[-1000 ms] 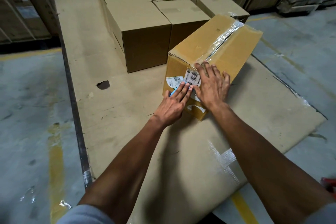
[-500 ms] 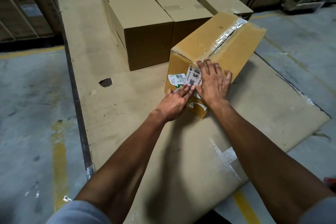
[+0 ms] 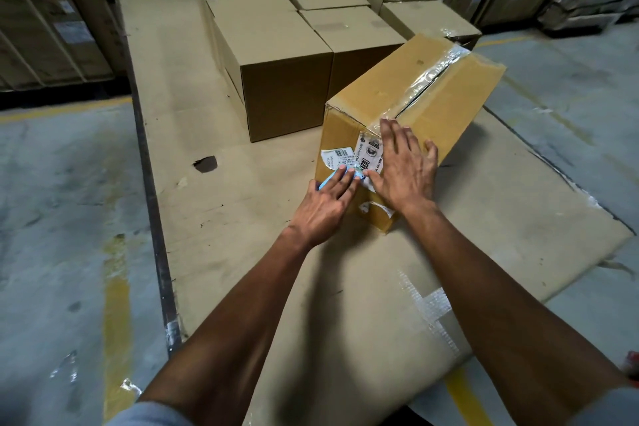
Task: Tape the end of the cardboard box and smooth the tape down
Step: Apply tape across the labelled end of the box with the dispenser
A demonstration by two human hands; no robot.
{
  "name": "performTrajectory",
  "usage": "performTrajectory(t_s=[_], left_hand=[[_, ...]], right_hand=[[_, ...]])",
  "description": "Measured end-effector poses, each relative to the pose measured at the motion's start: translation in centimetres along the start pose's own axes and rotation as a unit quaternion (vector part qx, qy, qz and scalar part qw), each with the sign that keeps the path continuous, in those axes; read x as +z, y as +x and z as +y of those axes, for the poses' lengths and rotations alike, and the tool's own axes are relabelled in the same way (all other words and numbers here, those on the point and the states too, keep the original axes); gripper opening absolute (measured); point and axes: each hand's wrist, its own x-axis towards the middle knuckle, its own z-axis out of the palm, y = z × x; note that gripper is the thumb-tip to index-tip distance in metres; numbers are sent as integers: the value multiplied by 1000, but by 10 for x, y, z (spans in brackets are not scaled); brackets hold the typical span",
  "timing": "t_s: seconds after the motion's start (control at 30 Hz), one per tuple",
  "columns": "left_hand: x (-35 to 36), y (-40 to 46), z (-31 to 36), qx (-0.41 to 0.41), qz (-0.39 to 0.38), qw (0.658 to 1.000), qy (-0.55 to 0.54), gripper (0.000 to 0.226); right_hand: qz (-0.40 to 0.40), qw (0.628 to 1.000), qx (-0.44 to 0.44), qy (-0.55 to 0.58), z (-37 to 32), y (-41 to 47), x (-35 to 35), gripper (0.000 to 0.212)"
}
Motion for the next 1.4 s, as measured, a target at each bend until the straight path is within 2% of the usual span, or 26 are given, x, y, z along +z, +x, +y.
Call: performTrajectory(t_s=[0.1,0.2,0.3,0.37,0.43,0.57,0.73,1.0,1.17,1.27,1.4], left_hand=[[-5,-7,-1,-5,31,999,-5,66],[-8,-14,-1,-6,66,998,-18,65],[-17,-23,2,-6,95,995,-15,67],[-22,-28,3,-4,107,994,-10,68],[-28,-34,4,-1,118,993,-9,66],[-40,-42,7,15,141,990,-15,58],[-49,-44,12,34,137,990,-9,63],[-58,-46,12,49,131,990,-18,63],[-60,-51,14,16,132,988,-82,82],[-58,-54,15,-21,130,985,-115,91],[-48,-59,16,-46,132,982,-128,70]], right_hand=[[20,998,-19,57,4,-5,-1,120],[44,989,-59,130,7,-13,0,104],[76,964,-86,240,1,-26,3,92],[66,941,-100,316,-3,-29,0,92],[-17,912,-105,397,-2,-26,-10,99],[-223,824,-132,504,9,-6,-30,110],[-314,797,-184,482,17,12,-48,101],[-312,797,-180,486,19,17,-54,94],[-308,804,-173,478,10,19,-61,88],[-309,826,-177,436,1,21,-61,87],[-270,875,-185,356,-14,23,-65,89]])
